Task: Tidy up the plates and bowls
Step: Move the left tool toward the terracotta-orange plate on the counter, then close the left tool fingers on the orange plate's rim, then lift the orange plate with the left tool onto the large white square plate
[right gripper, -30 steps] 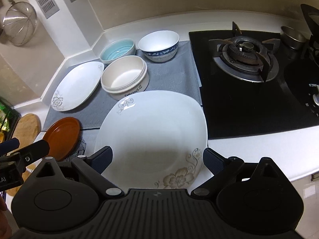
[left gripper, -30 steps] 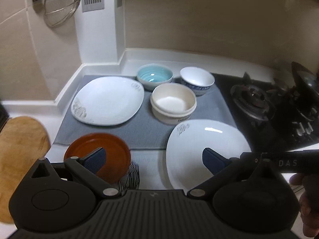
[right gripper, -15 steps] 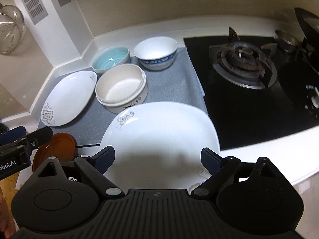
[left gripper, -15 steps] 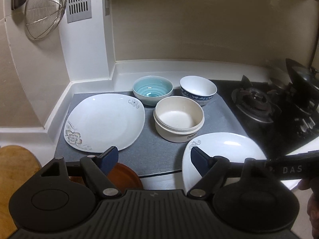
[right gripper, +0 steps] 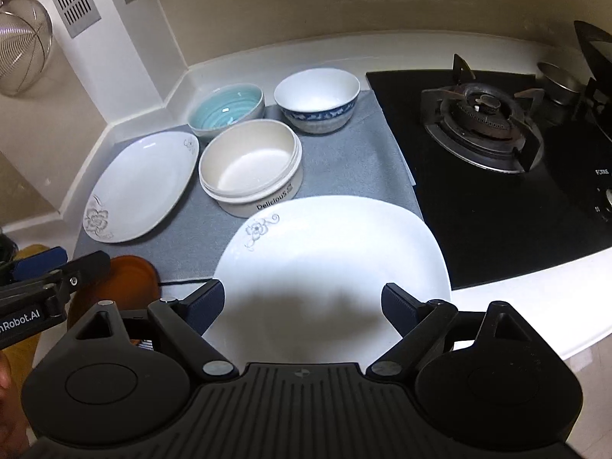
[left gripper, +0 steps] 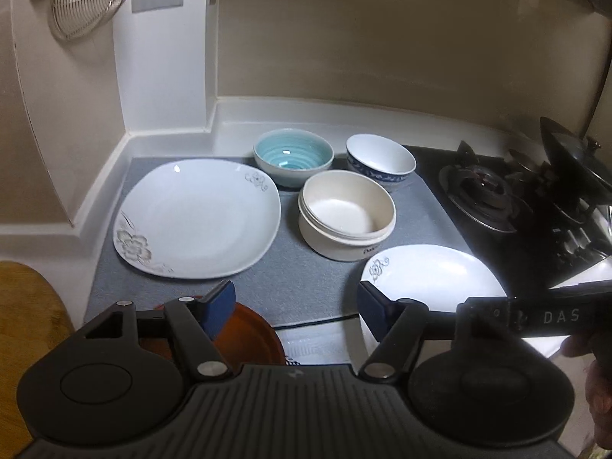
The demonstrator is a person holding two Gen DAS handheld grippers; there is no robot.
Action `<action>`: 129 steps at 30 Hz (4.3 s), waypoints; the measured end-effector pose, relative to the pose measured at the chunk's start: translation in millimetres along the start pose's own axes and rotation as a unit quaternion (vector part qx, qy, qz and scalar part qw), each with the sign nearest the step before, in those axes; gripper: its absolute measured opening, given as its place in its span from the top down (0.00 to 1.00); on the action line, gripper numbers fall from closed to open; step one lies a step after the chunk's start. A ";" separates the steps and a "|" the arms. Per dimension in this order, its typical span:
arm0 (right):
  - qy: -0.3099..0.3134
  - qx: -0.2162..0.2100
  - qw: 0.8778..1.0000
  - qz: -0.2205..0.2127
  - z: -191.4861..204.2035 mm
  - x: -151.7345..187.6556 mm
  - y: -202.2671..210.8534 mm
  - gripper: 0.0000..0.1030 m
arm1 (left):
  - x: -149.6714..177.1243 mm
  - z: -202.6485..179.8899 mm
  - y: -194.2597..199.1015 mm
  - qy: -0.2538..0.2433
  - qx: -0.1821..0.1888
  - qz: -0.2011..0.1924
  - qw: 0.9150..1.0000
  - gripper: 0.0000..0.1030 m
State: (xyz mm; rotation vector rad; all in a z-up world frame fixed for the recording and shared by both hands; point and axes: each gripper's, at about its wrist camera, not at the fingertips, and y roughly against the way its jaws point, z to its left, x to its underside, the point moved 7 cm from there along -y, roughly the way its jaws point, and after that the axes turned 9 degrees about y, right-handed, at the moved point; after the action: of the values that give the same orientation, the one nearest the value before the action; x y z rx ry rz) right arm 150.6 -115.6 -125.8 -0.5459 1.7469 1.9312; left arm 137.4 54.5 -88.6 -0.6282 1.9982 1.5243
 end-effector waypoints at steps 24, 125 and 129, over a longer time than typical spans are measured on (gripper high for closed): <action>0.037 0.005 0.999 0.011 23.7 2.6 1.0 0.27 | 12.6 11.8 2.9 -0.018 -0.020 0.007 1.000 0.23; 0.190 -0.207 0.957 0.067 113.9 9.7 -56.9 0.87 | 66.8 66.9 25.4 0.125 -0.149 0.004 0.981 0.88; 0.183 -0.204 0.960 0.060 88.5 8.9 -43.7 0.87 | 63.2 35.6 26.3 0.113 -0.137 -0.003 0.984 0.88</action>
State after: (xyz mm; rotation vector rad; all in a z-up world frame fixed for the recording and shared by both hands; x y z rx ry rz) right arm 171.2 -23.7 -156.7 -1.0192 1.6175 2.4203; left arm 78.2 93.1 -119.6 -0.9552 1.9573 1.8116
